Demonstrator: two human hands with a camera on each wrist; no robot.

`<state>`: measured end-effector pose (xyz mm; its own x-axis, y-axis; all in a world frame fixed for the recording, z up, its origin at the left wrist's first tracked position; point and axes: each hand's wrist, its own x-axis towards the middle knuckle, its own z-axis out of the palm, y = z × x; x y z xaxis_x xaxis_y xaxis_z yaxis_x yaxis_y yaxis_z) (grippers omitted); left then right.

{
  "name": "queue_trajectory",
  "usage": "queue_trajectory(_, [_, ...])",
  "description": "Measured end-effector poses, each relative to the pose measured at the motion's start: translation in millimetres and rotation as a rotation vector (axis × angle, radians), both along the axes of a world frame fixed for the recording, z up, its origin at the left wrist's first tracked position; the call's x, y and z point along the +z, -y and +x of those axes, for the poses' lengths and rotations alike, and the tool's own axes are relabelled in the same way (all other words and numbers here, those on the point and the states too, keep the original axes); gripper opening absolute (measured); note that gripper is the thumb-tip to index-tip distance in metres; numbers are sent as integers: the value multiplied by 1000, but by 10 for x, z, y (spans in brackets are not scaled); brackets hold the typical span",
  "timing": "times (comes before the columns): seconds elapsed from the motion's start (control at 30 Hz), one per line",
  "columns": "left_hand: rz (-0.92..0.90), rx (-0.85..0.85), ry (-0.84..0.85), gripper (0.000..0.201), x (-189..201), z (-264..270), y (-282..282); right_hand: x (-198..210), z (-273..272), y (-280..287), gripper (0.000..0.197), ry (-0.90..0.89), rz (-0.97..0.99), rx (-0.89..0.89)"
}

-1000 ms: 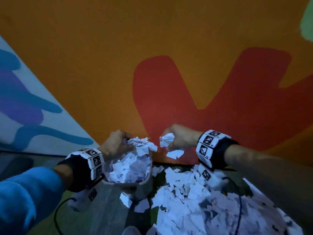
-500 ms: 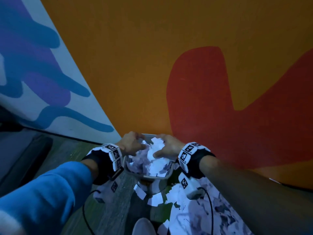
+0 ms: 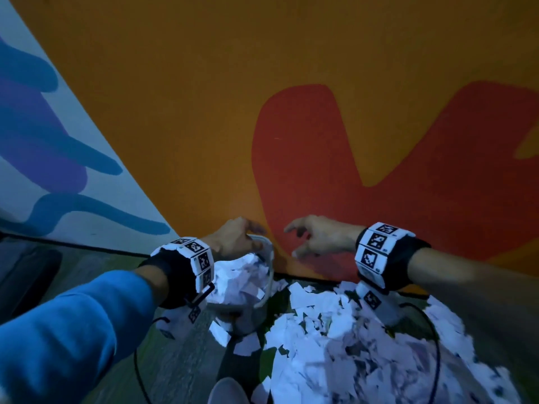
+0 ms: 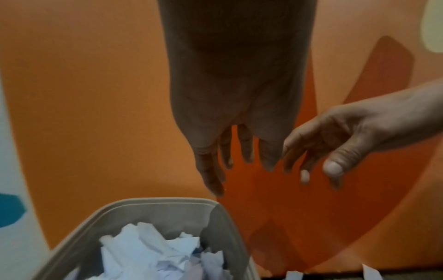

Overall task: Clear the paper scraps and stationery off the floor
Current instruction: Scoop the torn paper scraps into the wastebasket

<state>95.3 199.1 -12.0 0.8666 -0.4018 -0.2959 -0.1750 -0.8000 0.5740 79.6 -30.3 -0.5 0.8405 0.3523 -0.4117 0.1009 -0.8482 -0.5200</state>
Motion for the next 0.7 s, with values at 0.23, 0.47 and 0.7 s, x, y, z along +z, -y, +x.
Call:
queue_trajectory(0.23, [50,-247,-20,47,-451,-110,1157,-324,-529,1244,74,-80,-28,-117])
queue_trajectory(0.47, [69,-389,-165,48,-1327,-298,2443,-1363,-1173,2475,18,-174,71,-394])
queue_trajectory(0.7, [95,-560,-322,66,-2280,-682,3250,-2381,-1899,3216,82,-387,-131,-630])
